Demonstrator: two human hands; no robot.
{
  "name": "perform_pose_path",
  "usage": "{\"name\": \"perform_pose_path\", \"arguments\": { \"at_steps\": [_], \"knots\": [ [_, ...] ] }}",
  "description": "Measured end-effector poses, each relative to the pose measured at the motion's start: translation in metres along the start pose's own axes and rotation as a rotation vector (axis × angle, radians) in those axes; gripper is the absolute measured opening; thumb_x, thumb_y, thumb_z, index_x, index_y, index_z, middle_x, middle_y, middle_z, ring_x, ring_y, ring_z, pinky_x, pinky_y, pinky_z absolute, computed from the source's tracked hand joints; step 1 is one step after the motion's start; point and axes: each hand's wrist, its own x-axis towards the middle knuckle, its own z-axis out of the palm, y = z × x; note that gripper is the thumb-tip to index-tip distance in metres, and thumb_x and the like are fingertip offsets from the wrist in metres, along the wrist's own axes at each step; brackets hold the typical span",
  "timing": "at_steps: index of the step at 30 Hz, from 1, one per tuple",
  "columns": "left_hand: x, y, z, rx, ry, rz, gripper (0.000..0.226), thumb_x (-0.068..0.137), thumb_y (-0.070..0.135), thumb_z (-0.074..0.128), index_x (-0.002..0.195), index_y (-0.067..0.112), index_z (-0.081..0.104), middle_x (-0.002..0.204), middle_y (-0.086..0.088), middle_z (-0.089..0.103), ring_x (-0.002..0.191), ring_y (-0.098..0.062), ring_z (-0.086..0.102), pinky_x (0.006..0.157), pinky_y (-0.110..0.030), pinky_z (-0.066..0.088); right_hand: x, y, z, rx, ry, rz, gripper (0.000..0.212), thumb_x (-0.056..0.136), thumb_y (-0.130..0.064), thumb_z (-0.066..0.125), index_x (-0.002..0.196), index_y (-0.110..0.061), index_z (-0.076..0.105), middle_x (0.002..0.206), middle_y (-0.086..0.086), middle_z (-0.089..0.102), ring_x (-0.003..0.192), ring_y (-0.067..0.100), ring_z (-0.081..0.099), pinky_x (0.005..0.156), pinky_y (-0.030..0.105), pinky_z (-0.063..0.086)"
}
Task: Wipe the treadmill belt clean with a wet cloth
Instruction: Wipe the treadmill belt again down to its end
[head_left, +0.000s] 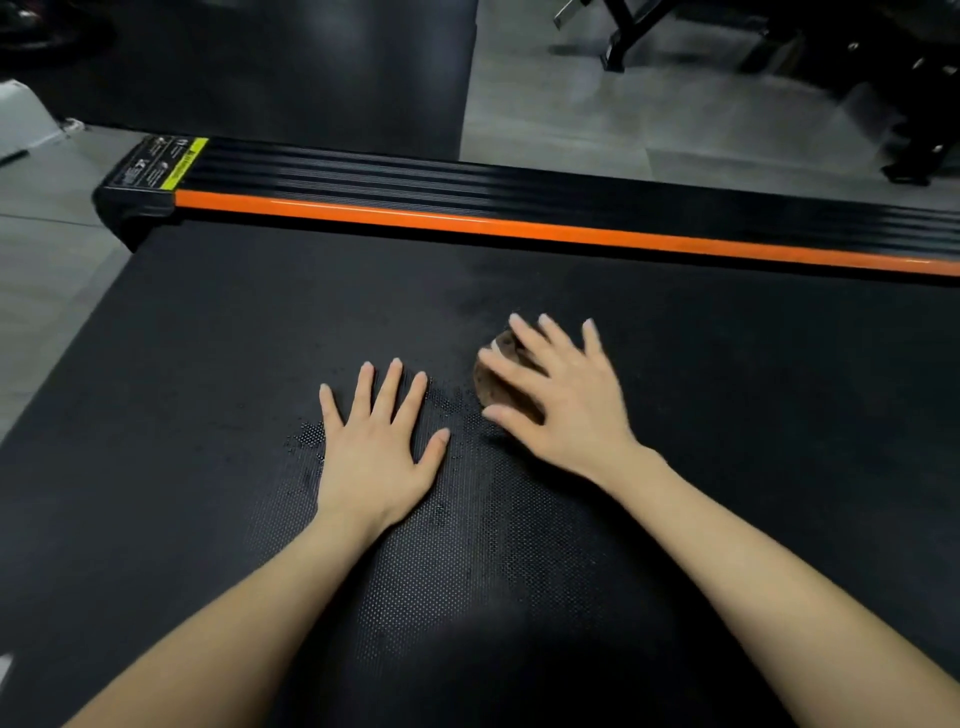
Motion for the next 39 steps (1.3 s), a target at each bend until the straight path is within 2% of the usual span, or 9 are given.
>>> {"name": "perform_pose_path", "arguments": {
  "at_steps": [3, 9, 13, 19, 22, 25, 29, 33, 39],
  "knots": [
    [0.0, -0.001, 0.001, 0.008, -0.007, -0.006, 0.074, 0.087, 0.066, 0.007, 0.151, 0.029, 0.017, 0.159, 0.0, 0.011, 0.147, -0.025, 0.0, 0.114, -0.059, -0.003, 0.013, 0.008, 0.032, 0.029, -0.173, 0.046, 0.054, 0.087, -0.065, 0.033, 0.136, -0.045, 0.041, 0.15, 0.006, 0.035, 0.139, 0.03, 0.03, 0.108, 0.06, 0.024],
    [0.001, -0.001, 0.001, 0.028, -0.016, -0.002, 0.074, 0.087, 0.065, 0.006, 0.151, 0.029, 0.015, 0.159, 0.0, 0.01, 0.147, -0.025, -0.001, 0.114, -0.059, -0.003, 0.04, 0.002, 0.038, 0.132, -0.142, 0.267, 0.041, 0.093, -0.044, 0.05, 0.134, -0.037, 0.049, 0.144, 0.004, 0.044, 0.135, 0.027, 0.037, 0.11, 0.048, 0.024],
    [0.001, 0.0, -0.001, 0.031, -0.027, 0.0, 0.067, 0.093, 0.061, 0.014, 0.152, 0.028, 0.012, 0.16, 0.0, 0.006, 0.147, -0.026, -0.003, 0.114, -0.059, -0.004, -0.046, -0.039, 0.018, 0.227, -0.037, 0.126, 0.036, 0.089, -0.038, 0.051, 0.122, -0.032, 0.062, 0.13, 0.013, 0.058, 0.115, 0.033, 0.057, 0.096, 0.049, 0.045],
    [-0.001, 0.001, -0.006, 0.039, -0.024, 0.003, 0.065, 0.095, 0.058, 0.019, 0.151, 0.026, 0.016, 0.159, -0.002, 0.01, 0.146, -0.028, 0.0, 0.114, -0.059, -0.003, -0.165, -0.052, -0.017, 0.179, -0.148, -0.186, 0.042, 0.087, -0.031, 0.06, 0.127, -0.04, 0.048, 0.137, 0.008, 0.052, 0.124, 0.028, 0.051, 0.103, 0.049, 0.039],
    [-0.006, 0.003, -0.014, 0.046, 0.006, 0.032, 0.063, 0.094, 0.055, 0.02, 0.149, 0.024, 0.026, 0.157, -0.005, 0.02, 0.146, -0.029, 0.008, 0.114, -0.059, -0.003, -0.157, -0.015, -0.022, 0.142, -0.061, 0.094, 0.056, 0.078, -0.013, 0.075, 0.125, -0.037, 0.055, 0.135, 0.01, 0.054, 0.124, 0.034, 0.051, 0.097, 0.057, 0.044],
    [-0.033, 0.0, -0.029, -0.174, 0.116, 0.109, 0.065, 0.09, 0.052, 0.019, 0.143, 0.02, 0.041, 0.152, -0.008, 0.034, 0.143, -0.029, 0.021, 0.115, -0.058, 0.004, -0.148, -0.021, -0.024, 0.19, -0.013, 0.478, 0.038, 0.092, -0.019, 0.059, 0.127, -0.034, 0.058, 0.144, 0.005, 0.044, 0.136, 0.032, 0.036, 0.11, 0.049, 0.028],
    [-0.097, -0.024, -0.035, -0.113, 0.084, 0.105, 0.061, 0.092, 0.052, 0.015, 0.144, 0.029, 0.037, 0.154, -0.009, 0.028, 0.144, -0.035, 0.016, 0.112, -0.06, 0.003, -0.159, -0.093, -0.013, 0.212, 0.025, 0.194, 0.029, 0.085, -0.026, 0.057, 0.111, -0.033, 0.068, 0.133, 0.007, 0.056, 0.117, 0.036, 0.056, 0.096, 0.055, 0.042],
    [-0.133, -0.056, -0.03, 0.047, -0.072, 0.007, 0.069, 0.088, 0.059, 0.003, 0.148, 0.035, 0.026, 0.157, -0.01, 0.021, 0.144, -0.039, 0.009, 0.11, -0.063, -0.001, -0.186, -0.13, -0.028, 0.332, -0.135, -0.057, 0.034, 0.084, -0.02, 0.062, 0.112, -0.036, 0.067, 0.136, 0.0, 0.053, 0.126, 0.026, 0.049, 0.108, 0.049, 0.028],
    [-0.163, -0.07, -0.024, 0.038, -0.073, 0.027, 0.064, 0.092, 0.055, 0.008, 0.148, 0.029, 0.027, 0.157, -0.008, 0.021, 0.145, -0.036, 0.01, 0.11, -0.064, 0.004, -0.272, -0.053, -0.083, 0.391, -0.215, 0.212, 0.045, 0.082, -0.016, 0.066, 0.12, -0.038, 0.058, 0.136, -0.008, 0.048, 0.127, 0.021, 0.047, 0.106, 0.04, 0.037]
  ]
}}
